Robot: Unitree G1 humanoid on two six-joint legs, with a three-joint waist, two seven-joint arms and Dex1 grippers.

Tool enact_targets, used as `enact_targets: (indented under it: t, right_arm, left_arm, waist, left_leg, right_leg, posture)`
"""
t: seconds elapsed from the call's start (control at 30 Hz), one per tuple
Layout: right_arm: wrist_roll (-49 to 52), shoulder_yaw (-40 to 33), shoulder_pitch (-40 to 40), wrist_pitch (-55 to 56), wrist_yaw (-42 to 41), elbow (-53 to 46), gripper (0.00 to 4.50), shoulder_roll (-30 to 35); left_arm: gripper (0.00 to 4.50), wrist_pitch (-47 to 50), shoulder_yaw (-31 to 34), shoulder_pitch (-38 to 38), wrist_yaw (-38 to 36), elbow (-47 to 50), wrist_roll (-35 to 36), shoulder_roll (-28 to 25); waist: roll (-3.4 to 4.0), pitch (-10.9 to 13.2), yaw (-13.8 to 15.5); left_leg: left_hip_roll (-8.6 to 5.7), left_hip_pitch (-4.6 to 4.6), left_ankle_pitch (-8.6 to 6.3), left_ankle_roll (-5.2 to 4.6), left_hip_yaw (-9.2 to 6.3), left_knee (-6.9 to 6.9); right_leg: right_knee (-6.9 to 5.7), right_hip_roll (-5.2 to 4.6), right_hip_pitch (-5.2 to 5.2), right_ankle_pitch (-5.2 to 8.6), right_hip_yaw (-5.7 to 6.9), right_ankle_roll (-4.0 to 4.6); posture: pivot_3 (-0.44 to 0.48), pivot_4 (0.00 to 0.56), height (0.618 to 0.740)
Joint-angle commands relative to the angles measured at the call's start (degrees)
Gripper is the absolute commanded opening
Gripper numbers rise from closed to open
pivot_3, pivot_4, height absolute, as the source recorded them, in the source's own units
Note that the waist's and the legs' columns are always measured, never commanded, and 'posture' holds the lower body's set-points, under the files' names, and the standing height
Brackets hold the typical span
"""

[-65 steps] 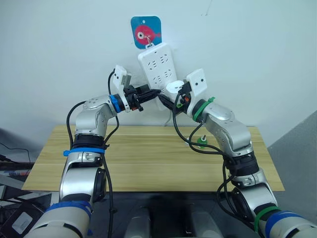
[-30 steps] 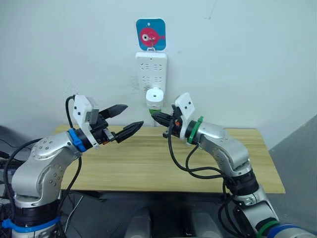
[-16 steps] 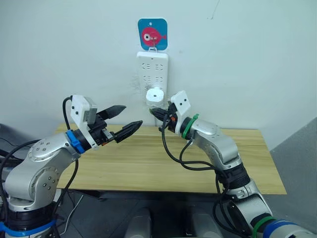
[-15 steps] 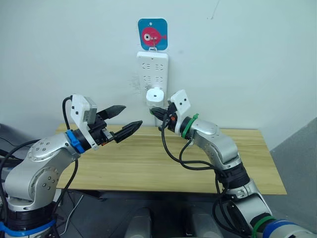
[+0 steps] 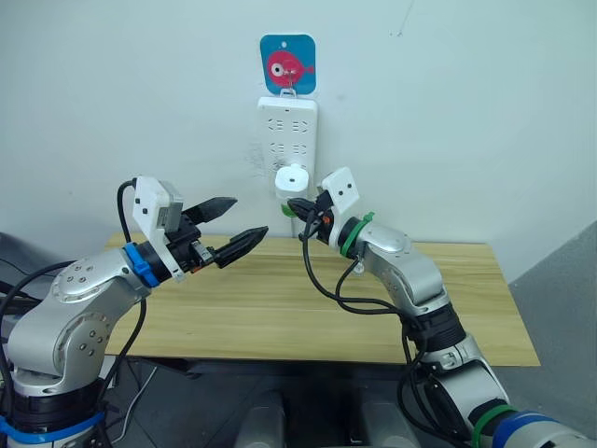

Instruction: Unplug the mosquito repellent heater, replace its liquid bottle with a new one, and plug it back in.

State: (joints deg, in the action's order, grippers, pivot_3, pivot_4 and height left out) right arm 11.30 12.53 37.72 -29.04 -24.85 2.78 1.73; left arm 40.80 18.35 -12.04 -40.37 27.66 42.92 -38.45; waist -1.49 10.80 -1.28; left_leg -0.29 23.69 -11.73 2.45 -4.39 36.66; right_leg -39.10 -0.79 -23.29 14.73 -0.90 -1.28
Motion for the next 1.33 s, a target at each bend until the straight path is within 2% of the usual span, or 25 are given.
enact_targets:
  t: [0.03, 0.23, 0.33, 0.47, 0.63, 0.7, 0.77, 0.87, 0.97, 1.1, 1.33]
  right_arm:
    - [-1.6, -3.0, 2.6, 3.1, 3.9, -0.2, 0.05, -0.6]
    - [-2.1, -3.6, 1.4, 2.7, 4.8, -1.8, 0.05, 0.2]
    - [1.3, -0.6, -0.5, -1.8, -2.5, -6.4, 0.05, 3.3]
    - [4.1, 2.9, -2.3, -4.3, -14.6, -12.9, 0.05, 12.4]
    - [10.0, -4.2, -2.7, -7.1, -24.5, -17.0, 0.05, 25.6]
    - [11.4, -7.4, -2.9, -6.8, -27.5, -15.9, 0.40, 30.6]
    - [11.6, -10.1, -3.5, -4.9, -31.0, -13.4, 0.94, 35.8]
    - [10.6, -12.8, -3.9, -1.6, -34.5, -8.5, 1.95, 41.3]
    - [10.0, -14.3, -3.2, 0.9, -35.4, -4.8, 3.05, 43.8]
    - [11.2, -16.1, -4.3, 0.5, -35.3, -4.7, 4.46, 44.7]
    - [12.7, -17.0, -7.8, -1.5, -35.2, -8.8, 4.46, 45.6]
  left_arm:
    - [4.50, -0.9, 0.9, -1.0, 0.5, 1.4, 1.3, -0.4]
    - [4.50, -1.2, 0.6, -0.7, 0.7, 1.1, 1.3, -0.3]
    - [4.50, -1.1, 0.7, -0.6, 0.1, 0.1, 1.0, -0.9]
    - [4.50, -1.7, 0.9, 1.1, -1.7, -3.2, -1.7, -3.5]
    - [4.50, -3.4, 5.3, 5.3, -7.0, -9.7, -3.6, -9.5]
    - [4.50, -3.1, 7.1, 6.6, -8.9, -12.3, -3.7, -12.1]
    - [4.50, -3.6, 9.0, 7.8, -11.5, -15.5, -4.4, -15.0]
    - [4.50, -6.1, 11.0, 8.9, -14.9, -20.3, -6.5, -18.3]
    - [4.50, -9.3, 11.7, 8.3, -16.8, -24.3, -8.7, -20.5]
    - [4.50, -10.4, 11.1, 6.7, -17.3, -25.8, -9.2, -20.8]
    - [4.50, -12.1, 9.3, 4.2, -17.7, -26.8, -10.2, -19.9]
  waist:
    - [0.00, 0.0, 0.0]
    - [0.00, 0.0, 0.6]
    - [0.00, 0.0, 1.2]
    - [0.01, 0.0, 1.2]
    - [0.02, 0.0, 1.1]
    - [0.02, 0.0, 1.1]
    - [0.01, 0.0, 1.2]
    - [0.01, 0.0, 1.2]
    - [0.02, 0.0, 1.2]
    - [0.02, 0.0, 1.2]
    - [0.02, 0.0, 1.2]
  left_leg:
    - [0.00, 0.00, 0.00, 0.00, 0.00, 0.00]
    - [0.00, 0.00, 0.02, 0.03, -0.02, 0.02]
    - [-0.01, 0.00, 0.02, 0.03, -0.01, 0.04]
    - [-0.06, 0.05, -0.01, -0.01, 0.05, -0.02]
    - [0.00, 0.03, -0.02, -0.03, 0.06, -0.26]
    - [0.03, 0.01, -0.02, -0.03, 0.06, -0.34]
    - [0.04, 0.00, -0.02, -0.03, 0.05, -0.38]
    - [0.04, -0.05, -0.02, -0.03, 0.08, -0.48]
    - [0.05, -0.15, -0.02, -0.03, 0.21, -0.59]
    - [0.11, -0.19, -0.02, -0.03, 0.22, -0.64]
    - [0.08, -0.17, -0.02, -0.02, 0.21, -0.62]
  right_leg:
    - [0.00, 0.00, 0.00, 0.00, 0.00, 0.00]
    - [0.00, 0.01, 0.01, 0.00, 0.01, 0.00]
    - [0.01, 0.01, 0.02, 0.00, 0.00, 0.00]
    - [0.14, 0.08, 0.01, 0.01, 0.00, -0.01]
    - [0.16, -0.07, -0.09, 0.03, 0.01, 0.03]
    - [0.16, -0.07, -0.11, 0.08, 0.04, 0.11]
    - [0.16, -0.07, -0.11, 0.25, 0.06, 0.23]
    - [0.17, -0.10, -0.10, 0.31, 0.07, 0.31]
    - [0.18, -0.15, -0.09, 0.36, 0.06, 0.39]
    - [0.16, -0.16, -0.10, 0.38, 0.02, 0.42]
    - [0.15, -0.22, -0.09, 0.39, -0.01, 0.41]
  posture:
    - [0.071, 0.135, 0.740]
    - [0.066, 0.138, 0.740]
    - [0.059, 0.140, 0.740]
    - [0.060, 0.142, 0.740]
    - [0.068, 0.147, 0.740]
    - [0.071, 0.148, 0.740]
    - [0.082, 0.147, 0.740]
    - [0.084, 0.148, 0.740]
    - [0.085, 0.146, 0.740]
    - [0.083, 0.140, 0.740]
    - [0.070, 0.131, 0.740]
